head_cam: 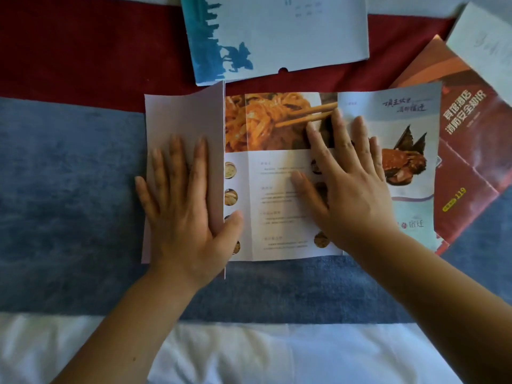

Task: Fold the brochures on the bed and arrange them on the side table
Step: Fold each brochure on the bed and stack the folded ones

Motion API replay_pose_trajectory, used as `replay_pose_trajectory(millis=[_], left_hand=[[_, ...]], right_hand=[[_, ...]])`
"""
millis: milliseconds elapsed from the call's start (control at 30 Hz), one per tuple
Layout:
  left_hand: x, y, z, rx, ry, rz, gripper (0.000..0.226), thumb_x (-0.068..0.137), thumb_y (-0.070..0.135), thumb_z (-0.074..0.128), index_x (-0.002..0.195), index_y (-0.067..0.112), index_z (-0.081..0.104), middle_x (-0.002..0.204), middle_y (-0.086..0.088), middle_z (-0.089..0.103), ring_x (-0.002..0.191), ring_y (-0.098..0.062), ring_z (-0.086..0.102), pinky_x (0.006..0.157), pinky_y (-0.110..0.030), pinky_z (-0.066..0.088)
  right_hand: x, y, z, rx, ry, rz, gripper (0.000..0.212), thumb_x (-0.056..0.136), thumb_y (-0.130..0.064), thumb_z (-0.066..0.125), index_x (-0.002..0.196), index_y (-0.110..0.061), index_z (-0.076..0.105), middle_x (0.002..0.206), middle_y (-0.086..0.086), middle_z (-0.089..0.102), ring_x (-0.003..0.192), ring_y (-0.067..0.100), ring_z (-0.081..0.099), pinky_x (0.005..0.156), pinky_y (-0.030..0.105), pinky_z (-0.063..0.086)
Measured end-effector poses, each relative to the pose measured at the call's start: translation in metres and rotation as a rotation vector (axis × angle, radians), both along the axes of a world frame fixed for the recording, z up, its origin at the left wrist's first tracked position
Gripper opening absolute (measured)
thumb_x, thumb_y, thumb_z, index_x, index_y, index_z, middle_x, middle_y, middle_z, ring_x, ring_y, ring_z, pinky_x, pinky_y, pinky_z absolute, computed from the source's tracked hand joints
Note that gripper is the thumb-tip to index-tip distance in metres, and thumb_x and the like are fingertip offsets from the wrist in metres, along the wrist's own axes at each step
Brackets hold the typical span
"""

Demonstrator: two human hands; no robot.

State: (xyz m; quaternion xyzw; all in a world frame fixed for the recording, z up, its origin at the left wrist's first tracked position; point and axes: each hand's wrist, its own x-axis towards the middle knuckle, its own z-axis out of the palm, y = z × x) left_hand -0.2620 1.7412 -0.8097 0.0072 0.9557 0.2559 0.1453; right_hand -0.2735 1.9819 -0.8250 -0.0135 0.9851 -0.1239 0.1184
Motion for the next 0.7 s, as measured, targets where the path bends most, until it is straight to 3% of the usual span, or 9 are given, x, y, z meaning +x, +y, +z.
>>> replay_pose_trajectory(millis=[67, 167, 267, 400, 700], left_hand=[[0.0, 0.004, 0.0, -0.012, -0.002, 0.009, 0.101, 0.079, 0.058, 0.044, 0.161, 0.039, -0.012, 0.173, -0.004, -0.007, 0.158, -0.028, -0.014, 0.123, -0.059, -0.014], [0.0, 0.006, -0.003, -0.036, 0.001, 0.012, 0.1, 0.08, 0.058, 0.043, 0.162, 0.036, -0.009, 0.173, -0.005, -0.006, 0.158, -0.029, -0.013, 0.123, -0.061, -0.013], [0.0, 0.006, -0.004, -0.041, 0.006, 0.012, 0.099, 0.081, 0.057, 0.043, 0.162, 0.035, -0.008, 0.173, -0.005, -0.007, 0.158, -0.029, -0.013, 0.123, -0.061, -0.012], [0.0, 0.015, -0.001, 0.001, 0.001, 0.007, 0.098, 0.081, 0.057, 0.043, 0.161, 0.04, -0.011, 0.173, -0.003, -0.007, 0.158, -0.027, -0.013, 0.123, -0.059, -0.013], [0.001, 0.063, 0.012, 0.04, -0.005, -0.084, 0.096, 0.085, 0.061, 0.042, 0.162, 0.036, -0.01, 0.172, -0.005, -0.014, 0.158, -0.031, -0.015, 0.124, -0.062, -0.006]], right_hand=[[0.0, 0.007, 0.005, -0.034, -0.031, 0.002, 0.08, 0.104, -0.067, 0.032, 0.167, -0.027, 0.004, 0.174, 0.006, -0.011, 0.159, 0.026, -0.015, 0.128, 0.042, -0.008], [0.006, 0.023, 0.011, 0.086, 0.019, 0.03, 0.087, 0.099, -0.07, 0.033, 0.166, -0.019, 0.013, 0.173, 0.015, -0.004, 0.159, 0.038, -0.009, 0.128, 0.054, -0.006], [0.015, 0.041, 0.01, 0.157, 0.014, -0.004, 0.089, 0.098, -0.075, 0.029, 0.167, -0.021, 0.012, 0.173, 0.018, -0.004, 0.158, 0.04, -0.01, 0.126, 0.06, -0.006], [0.021, 0.046, 0.001, 0.157, 0.02, 0.001, 0.091, 0.099, -0.076, 0.025, 0.167, -0.018, 0.006, 0.172, 0.02, -0.005, 0.159, 0.039, -0.009, 0.127, 0.061, 0.0], [0.023, 0.032, -0.003, 0.178, 0.013, -0.042, 0.09, 0.1, -0.077, 0.021, 0.167, -0.02, 0.0, 0.172, 0.017, -0.01, 0.158, 0.038, -0.012, 0.127, 0.059, 0.0]])
